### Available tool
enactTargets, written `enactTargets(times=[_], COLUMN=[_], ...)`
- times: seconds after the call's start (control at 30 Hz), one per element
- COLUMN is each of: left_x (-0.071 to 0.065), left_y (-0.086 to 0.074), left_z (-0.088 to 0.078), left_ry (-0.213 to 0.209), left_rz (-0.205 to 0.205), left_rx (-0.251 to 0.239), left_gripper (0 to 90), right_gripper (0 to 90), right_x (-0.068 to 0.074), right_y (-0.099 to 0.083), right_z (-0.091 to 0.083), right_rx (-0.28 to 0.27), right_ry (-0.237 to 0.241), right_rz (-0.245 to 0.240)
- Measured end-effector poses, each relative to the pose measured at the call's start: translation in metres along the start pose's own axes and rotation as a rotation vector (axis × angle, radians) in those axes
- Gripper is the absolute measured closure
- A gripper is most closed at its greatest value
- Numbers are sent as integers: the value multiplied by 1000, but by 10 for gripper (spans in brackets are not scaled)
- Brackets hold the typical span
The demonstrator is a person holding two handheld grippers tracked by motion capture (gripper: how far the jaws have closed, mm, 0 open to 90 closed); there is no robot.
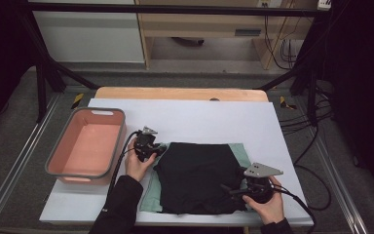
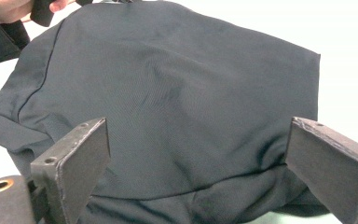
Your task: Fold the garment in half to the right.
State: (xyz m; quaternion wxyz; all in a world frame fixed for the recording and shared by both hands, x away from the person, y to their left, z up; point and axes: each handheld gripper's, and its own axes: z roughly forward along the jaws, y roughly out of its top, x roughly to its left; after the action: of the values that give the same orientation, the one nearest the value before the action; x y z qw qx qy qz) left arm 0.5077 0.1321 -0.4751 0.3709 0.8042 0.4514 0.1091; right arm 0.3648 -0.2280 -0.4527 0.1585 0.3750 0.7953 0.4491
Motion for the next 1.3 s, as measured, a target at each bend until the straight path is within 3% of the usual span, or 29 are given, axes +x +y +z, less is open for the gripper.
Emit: enactTargets(times=[0.4, 0.9, 1.3], left_x=[-2, -1, -1], left_y=[-2, -4, -4], left_z=[1, 1, 1], left_ry=[10, 5, 7], left_rz=[33, 52, 69], left_rx=[-10, -23, -22], left_gripper=[761, 762, 763], right_gripper=[44, 43, 33], right_x=[12, 32, 51], right_y=[5, 16, 24], right_z=[9, 27, 40], right_rx=[22, 3, -1], right_ry=[23, 55, 76], right_rz=[-8, 8, -23])
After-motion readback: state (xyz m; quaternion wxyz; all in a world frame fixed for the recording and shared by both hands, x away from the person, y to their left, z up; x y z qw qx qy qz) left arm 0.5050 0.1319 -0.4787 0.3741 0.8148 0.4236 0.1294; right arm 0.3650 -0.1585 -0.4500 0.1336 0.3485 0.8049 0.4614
